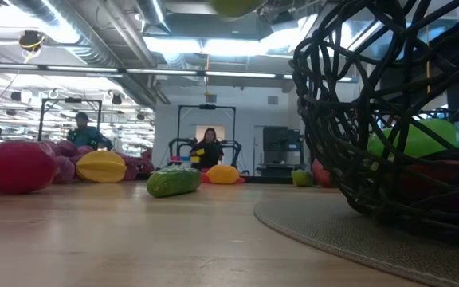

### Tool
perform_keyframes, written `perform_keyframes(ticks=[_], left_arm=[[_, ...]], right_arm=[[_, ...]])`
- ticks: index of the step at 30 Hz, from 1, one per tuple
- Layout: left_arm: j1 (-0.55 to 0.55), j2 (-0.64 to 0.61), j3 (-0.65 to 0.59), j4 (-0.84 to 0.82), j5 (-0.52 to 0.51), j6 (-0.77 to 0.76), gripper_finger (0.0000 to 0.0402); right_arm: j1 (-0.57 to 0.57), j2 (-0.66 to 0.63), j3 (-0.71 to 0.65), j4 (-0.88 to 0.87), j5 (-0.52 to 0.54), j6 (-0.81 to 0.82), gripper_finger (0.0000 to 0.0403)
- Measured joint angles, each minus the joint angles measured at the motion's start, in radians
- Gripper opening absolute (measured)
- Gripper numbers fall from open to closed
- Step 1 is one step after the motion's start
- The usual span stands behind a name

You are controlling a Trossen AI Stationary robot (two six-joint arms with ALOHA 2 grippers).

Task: Build produce basket
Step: Put the green pear into the wire basket

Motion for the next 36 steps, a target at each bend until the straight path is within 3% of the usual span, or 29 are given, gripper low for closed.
perform_keyframes(ticks=[15,22,36], left_arm=[[0.077,0.153,0.004,0.382,0.057,0.214,0.0],[0.074,0.251,0.004,0.456,0.111,0.256,0.0],[0.071,0.374,0.001,0.495,0.125,0.296,0.0]], right_arm=[[0.0,-0.042,0.0,-0.122,0.038,0.044,0.0136],[0.0,-0.059,0.001,-0.149,0.046,0.081,0.0136],[0.0,-0.078,0.001,-0.171,0.059,0.071,0.0136]])
